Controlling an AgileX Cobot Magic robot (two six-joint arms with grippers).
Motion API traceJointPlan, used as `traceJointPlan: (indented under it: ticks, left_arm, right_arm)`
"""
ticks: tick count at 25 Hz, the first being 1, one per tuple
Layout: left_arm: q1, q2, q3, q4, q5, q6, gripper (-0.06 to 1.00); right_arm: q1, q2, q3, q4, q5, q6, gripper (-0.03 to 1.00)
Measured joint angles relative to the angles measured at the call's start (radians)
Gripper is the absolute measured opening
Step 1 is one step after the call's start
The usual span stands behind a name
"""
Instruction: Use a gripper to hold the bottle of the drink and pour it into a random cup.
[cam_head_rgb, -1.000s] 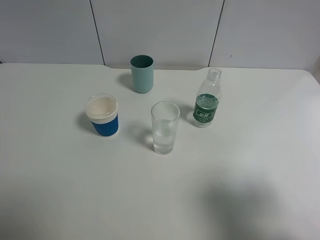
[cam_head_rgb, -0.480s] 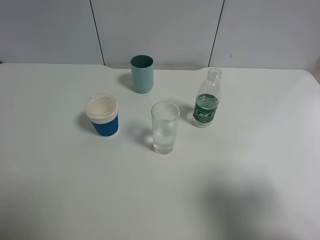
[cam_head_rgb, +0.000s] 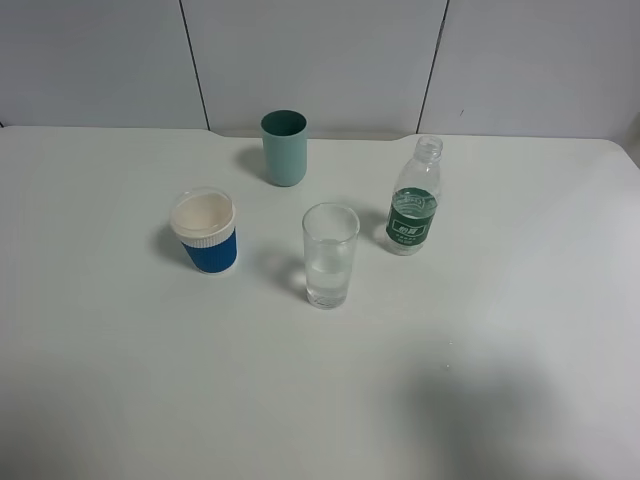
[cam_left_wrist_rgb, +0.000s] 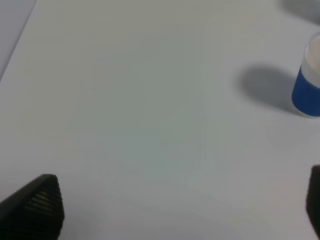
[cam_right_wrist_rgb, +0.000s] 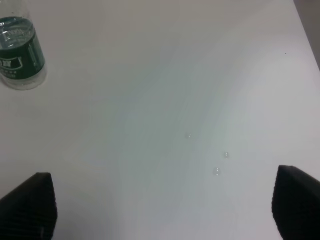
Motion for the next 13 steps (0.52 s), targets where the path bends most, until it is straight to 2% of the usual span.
traceJointPlan:
  ticks: [13]
  left_arm:
    - [0.000, 0.000, 0.000, 0.000, 0.000, 0.000, 0.98]
  right_arm:
    - [0.000, 0.000, 0.000, 0.000, 0.000, 0.000, 0.85]
